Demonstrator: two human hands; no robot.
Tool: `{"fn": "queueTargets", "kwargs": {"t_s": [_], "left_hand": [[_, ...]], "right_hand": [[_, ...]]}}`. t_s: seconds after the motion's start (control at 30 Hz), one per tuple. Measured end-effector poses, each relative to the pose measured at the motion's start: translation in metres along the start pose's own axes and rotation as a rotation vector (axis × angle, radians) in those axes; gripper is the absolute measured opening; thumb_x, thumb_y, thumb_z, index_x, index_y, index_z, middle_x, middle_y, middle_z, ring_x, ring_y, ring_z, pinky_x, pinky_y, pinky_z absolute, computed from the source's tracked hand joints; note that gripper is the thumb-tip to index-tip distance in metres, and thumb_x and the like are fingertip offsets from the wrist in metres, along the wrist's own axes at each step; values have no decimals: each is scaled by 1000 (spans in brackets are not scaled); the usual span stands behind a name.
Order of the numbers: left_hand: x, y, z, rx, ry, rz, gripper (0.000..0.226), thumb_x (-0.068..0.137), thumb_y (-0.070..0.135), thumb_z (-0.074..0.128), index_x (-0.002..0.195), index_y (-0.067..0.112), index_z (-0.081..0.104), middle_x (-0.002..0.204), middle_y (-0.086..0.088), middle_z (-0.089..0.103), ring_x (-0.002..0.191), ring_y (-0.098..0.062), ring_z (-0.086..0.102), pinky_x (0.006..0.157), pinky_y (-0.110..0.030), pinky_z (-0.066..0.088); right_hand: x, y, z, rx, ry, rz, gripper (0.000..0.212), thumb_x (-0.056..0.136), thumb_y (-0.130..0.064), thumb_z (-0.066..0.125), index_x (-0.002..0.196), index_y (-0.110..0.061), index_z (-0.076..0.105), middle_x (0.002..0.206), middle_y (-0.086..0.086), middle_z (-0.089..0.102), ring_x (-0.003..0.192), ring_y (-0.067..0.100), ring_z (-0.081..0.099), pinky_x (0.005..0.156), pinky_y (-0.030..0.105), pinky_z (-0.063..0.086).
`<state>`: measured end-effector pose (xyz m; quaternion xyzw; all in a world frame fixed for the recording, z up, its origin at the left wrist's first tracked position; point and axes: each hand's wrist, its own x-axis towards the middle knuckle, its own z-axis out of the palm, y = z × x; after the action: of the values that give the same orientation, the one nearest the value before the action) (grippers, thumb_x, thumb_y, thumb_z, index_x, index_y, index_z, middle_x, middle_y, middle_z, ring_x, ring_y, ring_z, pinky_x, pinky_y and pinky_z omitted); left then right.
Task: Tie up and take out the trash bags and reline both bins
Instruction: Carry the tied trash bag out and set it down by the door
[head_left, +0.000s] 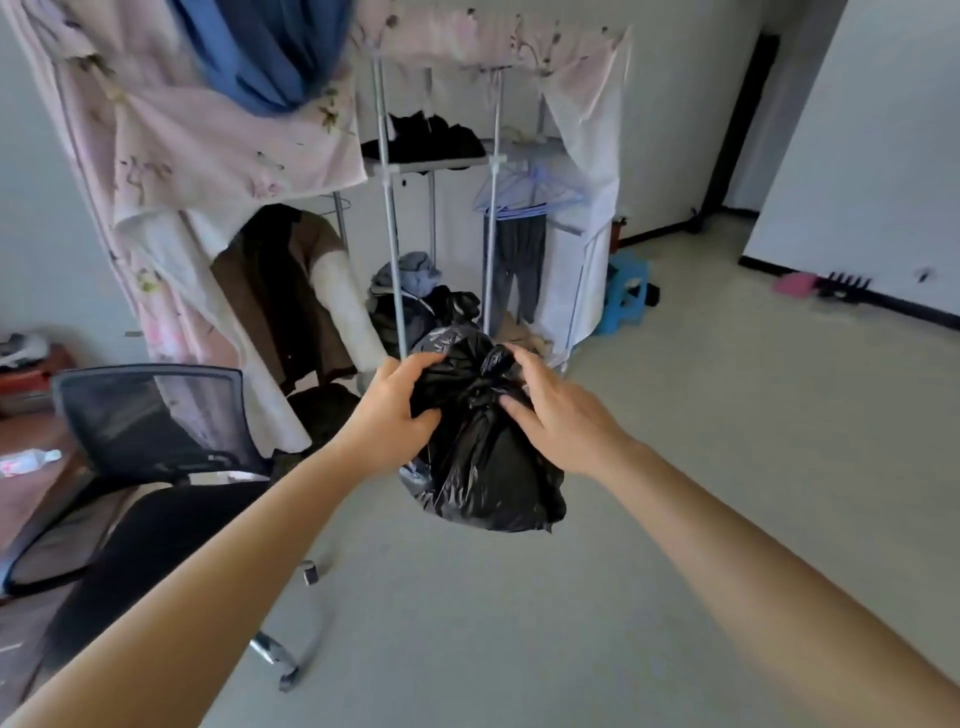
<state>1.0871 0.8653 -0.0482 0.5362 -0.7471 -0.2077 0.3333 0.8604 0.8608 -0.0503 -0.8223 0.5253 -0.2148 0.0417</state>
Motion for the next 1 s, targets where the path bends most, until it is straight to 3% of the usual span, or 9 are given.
{"fn": "queueTargets", "kwargs": {"t_s": [0.13, 0.3, 0.53, 0.7, 0.87, 1.0], "left_hand": [[115, -8, 47, -29, -98, 63, 57, 91, 15, 61, 144, 26, 39, 114, 1, 41, 104, -20, 49, 95, -29, 41], [249, 14, 119, -93, -196, 150, 45, 94, 27, 59, 137, 28, 46, 111, 3, 45, 106, -17, 50, 95, -29, 42], [413, 73, 267, -92, -279, 292, 41, 93, 28, 59, 134, 28, 51, 105, 5, 46, 108, -14, 48, 96, -24, 35], [534, 119, 366, -52, -372, 330, 41, 93, 29, 58, 133, 30, 49, 107, 1, 46, 106, -18, 50, 102, -36, 42], [666, 162, 411, -43, -320, 345, 42, 93, 23, 59, 134, 24, 50, 105, 0, 44, 103, -13, 47, 95, -28, 41], [768, 158, 439, -79, -236, 334, 44, 91, 19, 62, 133, 23, 52, 104, 1, 44, 99, -9, 47, 92, -24, 41]], "right_hand": [[65, 82, -11, -103, -20, 103, 57, 104, -47, 37, 152, -24, 15, 140, 10, 55, 106, 32, 65, 83, 50, 54], [110, 195, -39, -174, 2, 279, 58, 103, -49, 35, 150, -19, 21, 141, 7, 54, 111, 30, 63, 87, 46, 52], [131, 384, -61, -197, 56, 494, 52, 103, -50, 35, 147, -24, 25, 142, 2, 49, 117, 25, 59, 89, 39, 48], [167, 531, -85, -176, 35, 535, 53, 103, -47, 36, 149, -21, 26, 141, 4, 47, 122, 25, 53, 95, 41, 47], [248, 650, -125, -169, 47, 515, 54, 104, -47, 36, 149, -20, 26, 139, 6, 47, 120, 26, 54, 94, 42, 47], [329, 728, -132, -156, 80, 454, 53, 104, -45, 37, 148, -20, 27, 135, 6, 49, 115, 26, 55, 91, 43, 49]]}}
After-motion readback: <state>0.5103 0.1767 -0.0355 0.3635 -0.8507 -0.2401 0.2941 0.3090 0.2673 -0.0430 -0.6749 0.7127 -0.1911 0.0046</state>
